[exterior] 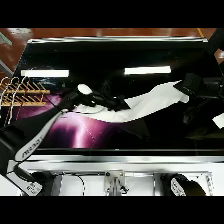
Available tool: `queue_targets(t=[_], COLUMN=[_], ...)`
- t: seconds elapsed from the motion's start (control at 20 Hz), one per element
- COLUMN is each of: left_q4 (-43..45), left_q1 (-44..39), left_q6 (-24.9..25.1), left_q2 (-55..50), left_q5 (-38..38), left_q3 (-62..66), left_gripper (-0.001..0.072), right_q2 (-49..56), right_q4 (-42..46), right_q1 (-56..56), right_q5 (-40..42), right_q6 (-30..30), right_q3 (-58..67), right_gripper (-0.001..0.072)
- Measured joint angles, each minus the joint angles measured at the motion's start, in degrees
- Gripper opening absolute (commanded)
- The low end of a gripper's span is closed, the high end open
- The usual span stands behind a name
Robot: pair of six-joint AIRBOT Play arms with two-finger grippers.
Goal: Fold the shirts.
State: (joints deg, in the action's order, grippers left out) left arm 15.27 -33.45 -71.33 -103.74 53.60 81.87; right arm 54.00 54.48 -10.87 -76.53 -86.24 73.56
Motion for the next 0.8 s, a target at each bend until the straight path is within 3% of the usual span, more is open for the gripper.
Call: queue_targets(t=[0.2,0.4,0.55,0.8], left_q4=[-7.67,-12.07,-5.22,12.81], left_q1=[-3.72,-1.42,3.72,17.84], left_q6=[1.18,4.28,4.63,0.02], left_q2=[-4.79,-3.93,3.30,22.14], left_q5=[0.33,-1.33,-1.88,-2.40], left_q3=[-0.28,-0.42,-0.42,-0.44], left_gripper=[0.0035,0.0032,0.0032,0.0034], right_q2=[-0.50,-0.66,-0.33,3.96], right_q4=[-0.11,-0.81,-2.12,-5.07], right_q1=[0.00,0.00,0.02,9.18], right_q5=[-1.05,-1.46,-1.46,3.69], right_q6=[-0.72,-1.09,-1.18,-2.67], right_q3=[0.00,0.00,0.00,0.00], right_gripper=[0.0060,0.0060,0.0060,0.0060])
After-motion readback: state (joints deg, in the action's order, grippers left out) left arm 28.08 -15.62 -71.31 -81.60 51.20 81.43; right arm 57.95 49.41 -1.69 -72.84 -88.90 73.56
